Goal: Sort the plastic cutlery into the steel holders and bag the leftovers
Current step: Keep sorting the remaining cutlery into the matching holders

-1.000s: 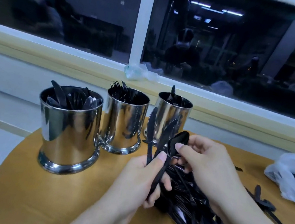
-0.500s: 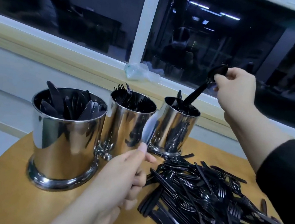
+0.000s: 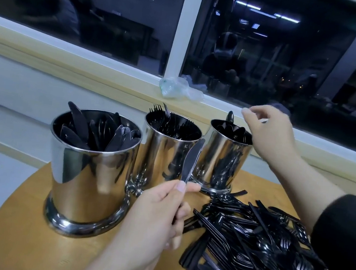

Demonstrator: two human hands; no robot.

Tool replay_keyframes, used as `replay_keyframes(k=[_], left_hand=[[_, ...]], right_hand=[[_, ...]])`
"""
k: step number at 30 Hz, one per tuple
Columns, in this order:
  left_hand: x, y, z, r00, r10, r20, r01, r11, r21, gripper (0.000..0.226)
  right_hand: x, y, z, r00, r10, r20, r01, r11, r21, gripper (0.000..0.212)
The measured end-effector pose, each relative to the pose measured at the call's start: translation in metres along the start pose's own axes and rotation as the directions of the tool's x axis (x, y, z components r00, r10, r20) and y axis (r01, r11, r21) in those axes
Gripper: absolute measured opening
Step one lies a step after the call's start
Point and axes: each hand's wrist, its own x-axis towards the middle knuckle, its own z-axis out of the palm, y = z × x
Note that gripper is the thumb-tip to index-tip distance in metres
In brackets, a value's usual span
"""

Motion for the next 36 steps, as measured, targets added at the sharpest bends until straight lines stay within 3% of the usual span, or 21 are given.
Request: replay_keyframes(k=[2,4,7,10,13,17,21,24,27,31,33,36], left_hand=[[-0.002,0.002,0.001,1.000,0.020,-0.018,-0.020,1.000,0.012,0.036],[-0.006,0.005,0.003,0.999,0.032,-0.030,-0.031,0.999,0.008,0.035],[-0.013,0.011,0.003,0.999,0.043,-0.028,-0.043,0.999,0.022,0.033],[-0.020,0.017,-0.002,0.998,0.053,-0.031,-0.052,0.998,0.033,0.032],[-0.028,0.022,-0.012,0.992,0.099,-0.078,-0.093,0.993,0.075,0.030],[-0.038,0.021,-0.035,0.936,0.296,-0.190,-0.226,0.920,0.321,0.031],[-0.046,0.024,-0.061,0.853,0.368,-0.370,-0.260,0.915,0.309,0.030],[-0.046,0.026,-0.074,0.835,0.350,-0.425,-0.250,0.929,0.273,0.033],[-0.046,0.026,-0.077,0.851,0.331,-0.407,-0.226,0.931,0.286,0.034],[-0.045,0.025,-0.077,0.872,0.326,-0.365,-0.205,0.921,0.333,0.034],[-0.044,0.024,-0.077,0.878,0.317,-0.359,-0.197,0.922,0.333,0.034],[-0.042,0.021,-0.072,0.886,0.301,-0.354,-0.187,0.928,0.322,0.033]], right_hand=[[-0.035,-0.016,0.000,0.970,0.008,0.244,-0.062,0.974,0.217,0.042],[-0.069,-0.030,-0.002,0.884,-0.001,0.467,-0.203,0.900,0.387,0.051],[-0.102,-0.052,-0.004,0.810,-0.058,0.584,-0.252,0.865,0.435,0.036],[-0.115,-0.070,-0.008,0.813,-0.045,0.581,-0.296,0.827,0.478,0.022],[-0.120,-0.087,-0.012,0.835,-0.033,0.549,-0.296,0.815,0.499,0.023],[-0.108,-0.114,-0.020,0.933,-0.058,0.356,-0.214,0.705,0.676,0.031],[-0.086,-0.144,-0.018,0.979,-0.096,0.178,-0.081,0.623,0.778,0.048],[-0.074,-0.159,0.003,0.989,-0.111,0.098,0.001,0.665,0.746,0.036],[-0.071,-0.168,0.036,0.988,-0.097,0.121,-0.008,0.748,0.664,0.021],[-0.091,-0.159,0.064,0.928,-0.132,0.349,-0.045,0.888,0.457,0.025],[-0.101,-0.143,0.062,0.932,-0.129,0.338,0.004,0.938,0.346,0.028],[-0.113,-0.109,0.043,0.963,-0.063,0.261,-0.031,0.939,0.342,0.034]])
